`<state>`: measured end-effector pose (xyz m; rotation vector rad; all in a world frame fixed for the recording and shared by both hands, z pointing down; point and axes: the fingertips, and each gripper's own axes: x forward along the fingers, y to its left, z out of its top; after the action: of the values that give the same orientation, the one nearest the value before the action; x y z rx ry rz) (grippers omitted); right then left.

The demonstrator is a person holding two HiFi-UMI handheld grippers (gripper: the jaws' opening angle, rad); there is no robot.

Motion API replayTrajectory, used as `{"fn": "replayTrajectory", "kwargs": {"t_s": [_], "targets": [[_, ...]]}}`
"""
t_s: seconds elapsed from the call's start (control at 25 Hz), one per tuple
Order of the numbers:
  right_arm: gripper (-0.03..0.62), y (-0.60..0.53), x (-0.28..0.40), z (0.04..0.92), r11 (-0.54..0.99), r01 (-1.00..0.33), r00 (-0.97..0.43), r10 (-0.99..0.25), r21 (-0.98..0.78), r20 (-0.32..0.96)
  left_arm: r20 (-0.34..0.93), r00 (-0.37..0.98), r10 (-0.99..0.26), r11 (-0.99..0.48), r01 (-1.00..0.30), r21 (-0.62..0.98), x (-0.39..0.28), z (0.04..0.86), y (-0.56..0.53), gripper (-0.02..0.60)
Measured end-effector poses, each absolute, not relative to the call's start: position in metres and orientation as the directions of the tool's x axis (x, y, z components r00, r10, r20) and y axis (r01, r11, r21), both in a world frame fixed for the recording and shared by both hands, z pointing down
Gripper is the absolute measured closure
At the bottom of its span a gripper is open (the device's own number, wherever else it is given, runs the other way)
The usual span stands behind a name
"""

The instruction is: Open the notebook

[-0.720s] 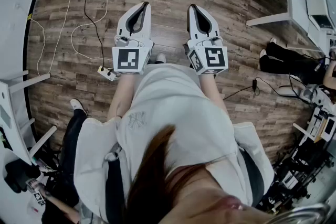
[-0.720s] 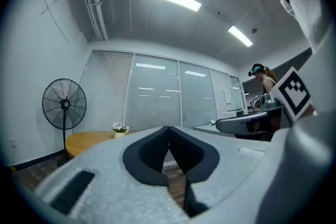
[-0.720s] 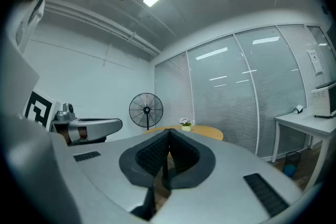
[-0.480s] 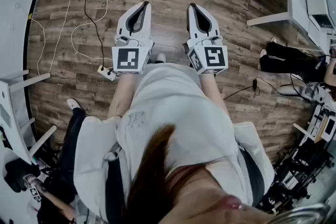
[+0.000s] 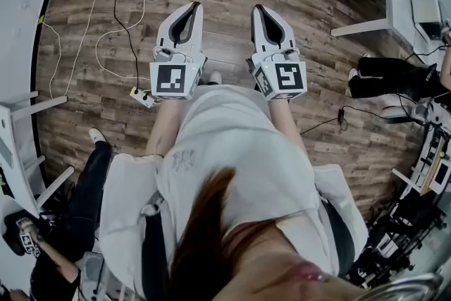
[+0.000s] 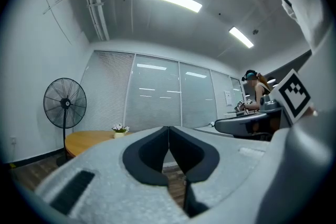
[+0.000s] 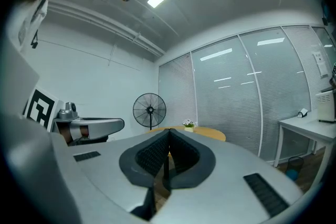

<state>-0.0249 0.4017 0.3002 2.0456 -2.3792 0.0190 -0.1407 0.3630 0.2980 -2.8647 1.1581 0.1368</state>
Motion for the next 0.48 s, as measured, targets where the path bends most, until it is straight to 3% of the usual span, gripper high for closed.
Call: {"fn": "replayTrajectory", "kwargs": {"t_s": [0.16, 0.2, 0.24, 0.48], "targets": [[0.592, 0.404, -0.024, 0.298, 0.168, -0.986, -0.168, -0.986, -0.015, -0.015, -0.082, 0.727, -0.682, -0.729, -0.685, -0.004, -0.135, 0.302, 0.365, 0.546], [0.592, 0.404, -0.023, 0.298, 0.170, -0.985, -0.170, -0.985, -0.015, -0.016, -0.077, 0.733, -0.675, -0.735, -0.678, -0.004, -0.133, 0.303, 0.365, 0.486], [0.592, 0.404, -0.023, 0.298, 0.170, -0.985, -0.170, -0.985, -0.015, -0.015, -0.072, 0.740, -0.669, -0.741, -0.671, -0.004, -0.131, 0.303, 0.366, 0.474], [0.592, 0.402, -0.018, 0.304, 0.167, -0.986, -0.167, -0.986, -0.027, 0.007, -0.062, 0.751, -0.658, -0.752, -0.659, -0.005, -0.123, 0.305, 0.367, 0.476]]}}
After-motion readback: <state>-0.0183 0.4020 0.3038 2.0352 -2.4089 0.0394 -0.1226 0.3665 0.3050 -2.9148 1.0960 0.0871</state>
